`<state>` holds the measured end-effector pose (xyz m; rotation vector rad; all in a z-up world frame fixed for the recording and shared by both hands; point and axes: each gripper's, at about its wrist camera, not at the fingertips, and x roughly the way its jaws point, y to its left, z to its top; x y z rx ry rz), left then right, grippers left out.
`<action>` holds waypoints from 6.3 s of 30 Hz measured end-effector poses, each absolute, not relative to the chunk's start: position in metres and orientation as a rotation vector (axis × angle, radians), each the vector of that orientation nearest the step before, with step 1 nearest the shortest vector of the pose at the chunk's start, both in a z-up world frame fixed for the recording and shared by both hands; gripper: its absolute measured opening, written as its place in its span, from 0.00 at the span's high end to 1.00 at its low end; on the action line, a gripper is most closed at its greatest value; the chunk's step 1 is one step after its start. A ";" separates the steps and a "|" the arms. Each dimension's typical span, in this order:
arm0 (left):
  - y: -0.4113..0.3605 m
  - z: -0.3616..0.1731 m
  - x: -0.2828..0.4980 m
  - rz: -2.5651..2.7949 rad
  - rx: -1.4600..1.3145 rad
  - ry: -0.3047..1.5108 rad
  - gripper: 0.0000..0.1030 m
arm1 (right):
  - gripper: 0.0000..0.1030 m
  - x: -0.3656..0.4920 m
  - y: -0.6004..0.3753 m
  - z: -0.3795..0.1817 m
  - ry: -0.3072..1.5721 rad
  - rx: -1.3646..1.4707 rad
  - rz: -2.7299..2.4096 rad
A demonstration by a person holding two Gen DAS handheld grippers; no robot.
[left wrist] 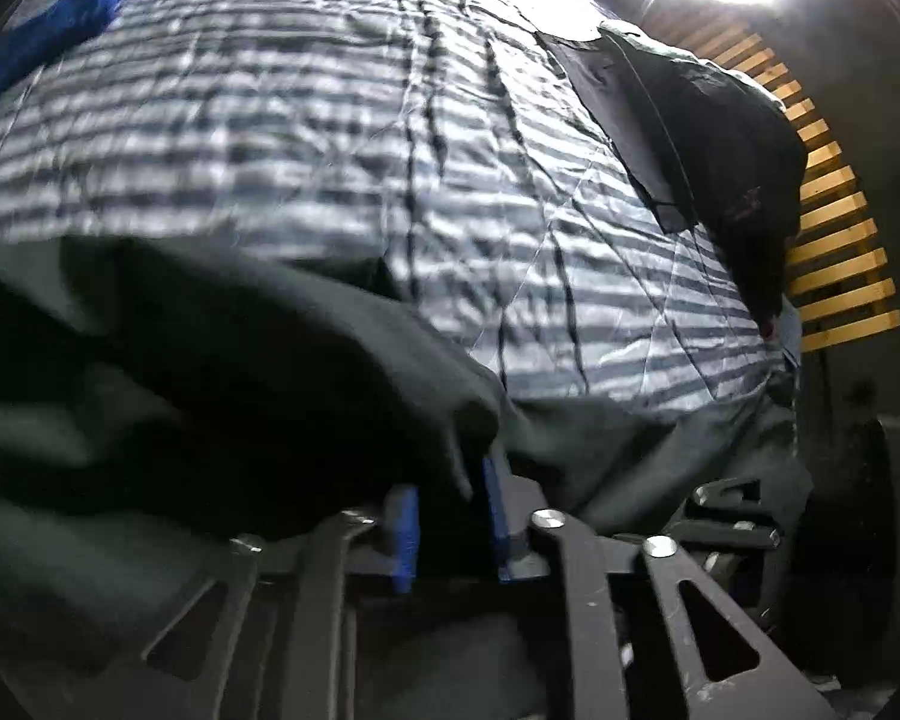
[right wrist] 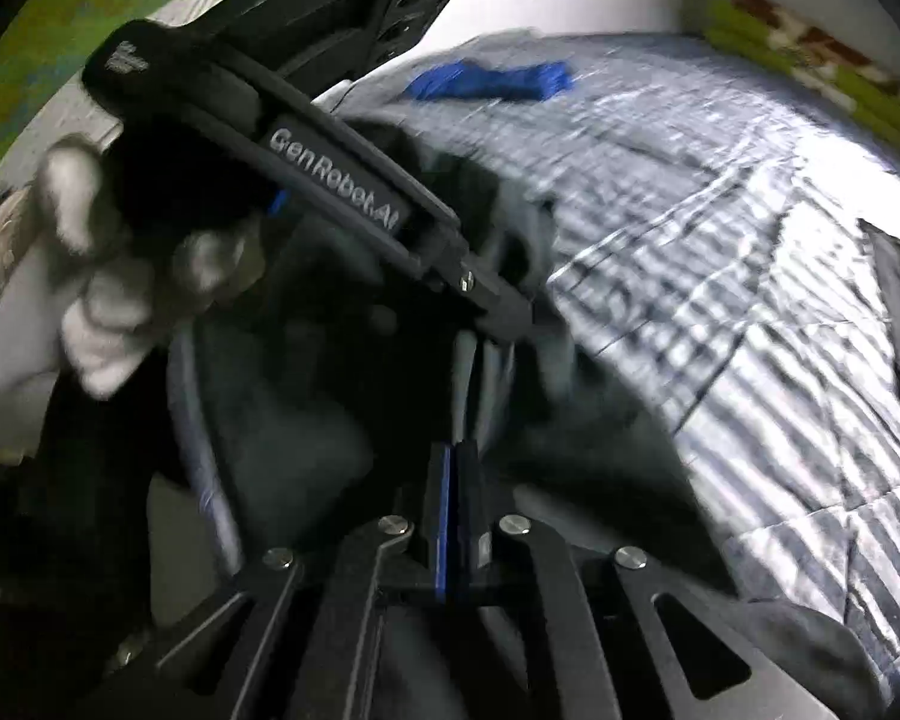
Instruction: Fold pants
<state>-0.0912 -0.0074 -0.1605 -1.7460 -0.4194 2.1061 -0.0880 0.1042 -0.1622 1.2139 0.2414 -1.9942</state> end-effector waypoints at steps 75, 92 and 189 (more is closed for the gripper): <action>-0.065 -0.089 -0.054 2.252 -1.606 -0.446 0.57 | 0.58 0.024 0.555 -0.110 -0.824 1.612 -2.814; -0.001 -0.165 -0.078 2.169 -1.830 -0.311 0.55 | 0.43 0.018 0.605 -0.177 -0.877 1.528 -2.639; 0.172 -0.159 0.029 1.739 -1.584 0.183 0.67 | 0.70 -0.073 0.382 -0.133 -0.394 1.615 -2.557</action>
